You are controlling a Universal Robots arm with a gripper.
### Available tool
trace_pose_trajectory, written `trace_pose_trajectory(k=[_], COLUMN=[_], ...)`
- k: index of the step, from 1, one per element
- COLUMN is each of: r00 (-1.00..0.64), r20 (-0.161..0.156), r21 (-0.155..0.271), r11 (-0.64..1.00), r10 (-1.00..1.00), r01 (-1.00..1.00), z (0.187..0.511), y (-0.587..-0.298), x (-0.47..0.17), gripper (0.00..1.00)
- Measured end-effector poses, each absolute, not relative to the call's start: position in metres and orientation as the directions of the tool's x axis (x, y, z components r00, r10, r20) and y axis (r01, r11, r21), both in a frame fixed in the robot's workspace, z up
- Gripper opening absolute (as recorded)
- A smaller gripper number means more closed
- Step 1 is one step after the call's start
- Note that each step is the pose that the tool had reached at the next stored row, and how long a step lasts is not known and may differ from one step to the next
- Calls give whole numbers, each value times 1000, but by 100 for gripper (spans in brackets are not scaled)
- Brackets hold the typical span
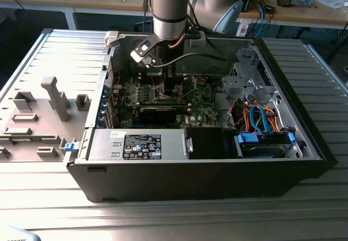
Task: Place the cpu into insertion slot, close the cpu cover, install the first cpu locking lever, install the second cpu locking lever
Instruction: 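Place the cpu into insertion slot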
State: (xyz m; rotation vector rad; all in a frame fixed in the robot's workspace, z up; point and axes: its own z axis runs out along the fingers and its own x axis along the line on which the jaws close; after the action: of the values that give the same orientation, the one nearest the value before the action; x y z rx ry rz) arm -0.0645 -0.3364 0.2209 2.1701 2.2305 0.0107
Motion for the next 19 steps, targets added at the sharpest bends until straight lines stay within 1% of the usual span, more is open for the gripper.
trace_pose_trajectory(k=[7, 19], r00=[7, 15], r20=[-16, -16], r21=[26, 26], r11=[-7, -15], r10=[1000, 1000], r01=[1000, 1000], z=[211, 205], y=[-336, -333], x=[-66, -66], gripper=[55, 55])
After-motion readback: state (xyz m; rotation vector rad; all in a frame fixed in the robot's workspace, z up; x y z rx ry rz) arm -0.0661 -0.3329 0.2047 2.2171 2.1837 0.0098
